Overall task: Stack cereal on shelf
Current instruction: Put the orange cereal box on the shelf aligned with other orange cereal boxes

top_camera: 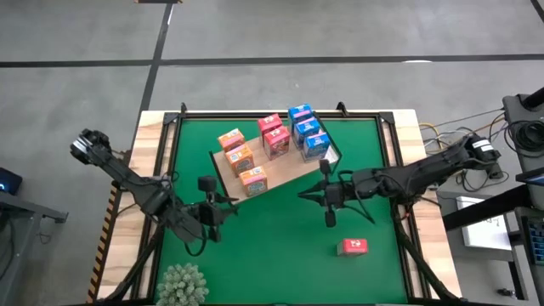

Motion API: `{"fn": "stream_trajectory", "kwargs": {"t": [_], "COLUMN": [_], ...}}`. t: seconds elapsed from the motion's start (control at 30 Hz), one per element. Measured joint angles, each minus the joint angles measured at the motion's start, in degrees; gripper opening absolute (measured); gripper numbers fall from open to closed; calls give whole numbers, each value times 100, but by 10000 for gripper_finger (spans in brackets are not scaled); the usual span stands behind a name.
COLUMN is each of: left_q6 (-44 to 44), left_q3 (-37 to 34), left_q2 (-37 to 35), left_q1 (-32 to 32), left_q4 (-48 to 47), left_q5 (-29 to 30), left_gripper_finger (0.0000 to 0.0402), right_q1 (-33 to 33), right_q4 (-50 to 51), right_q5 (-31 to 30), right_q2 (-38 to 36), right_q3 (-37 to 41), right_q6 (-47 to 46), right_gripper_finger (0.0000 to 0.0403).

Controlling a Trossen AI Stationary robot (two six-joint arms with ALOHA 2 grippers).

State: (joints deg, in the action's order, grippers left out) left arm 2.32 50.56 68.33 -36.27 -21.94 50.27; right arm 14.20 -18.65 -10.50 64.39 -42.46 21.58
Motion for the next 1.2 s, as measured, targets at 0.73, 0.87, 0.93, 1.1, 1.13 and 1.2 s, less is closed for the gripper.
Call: {"fn": "stream_trajectory", "kwargs": {"t": [0.73, 0.87, 0.93, 1.1, 1.13, 1.2], "left_q6": [-448, -588, -636, -768, -775, -779], "left_q3": [-520, -502, -500, -506, -506, -514], "left_q2": [-58, -63, -63, -65, -65, -65], "left_q1": [174, 263, 312, 458, 495, 532], "left_q4": [1059, 1041, 1045, 1037, 1039, 1037], "left_q5": [204, 206, 205, 202, 202, 201], "left_gripper_finger": [1, 1, 1, 1, 1, 1], "right_q1": [-875, -972, -1008, -1033, -1030, -1030], "right_q4": [808, 1155, 1394, 1603, 1603, 1578], "right_q5": [-4, -7, -6, -15, -13, -10], "right_q2": [1541, 1749, 1827, 1910, 1930, 1970], "right_q3": [-1523, -1848, -1999, -2192, -2208, -2244], "right_q6": [-81, -49, -46, 51, 85, 138], "right_gripper_finger": [9, 9, 9, 9, 9, 9]}}
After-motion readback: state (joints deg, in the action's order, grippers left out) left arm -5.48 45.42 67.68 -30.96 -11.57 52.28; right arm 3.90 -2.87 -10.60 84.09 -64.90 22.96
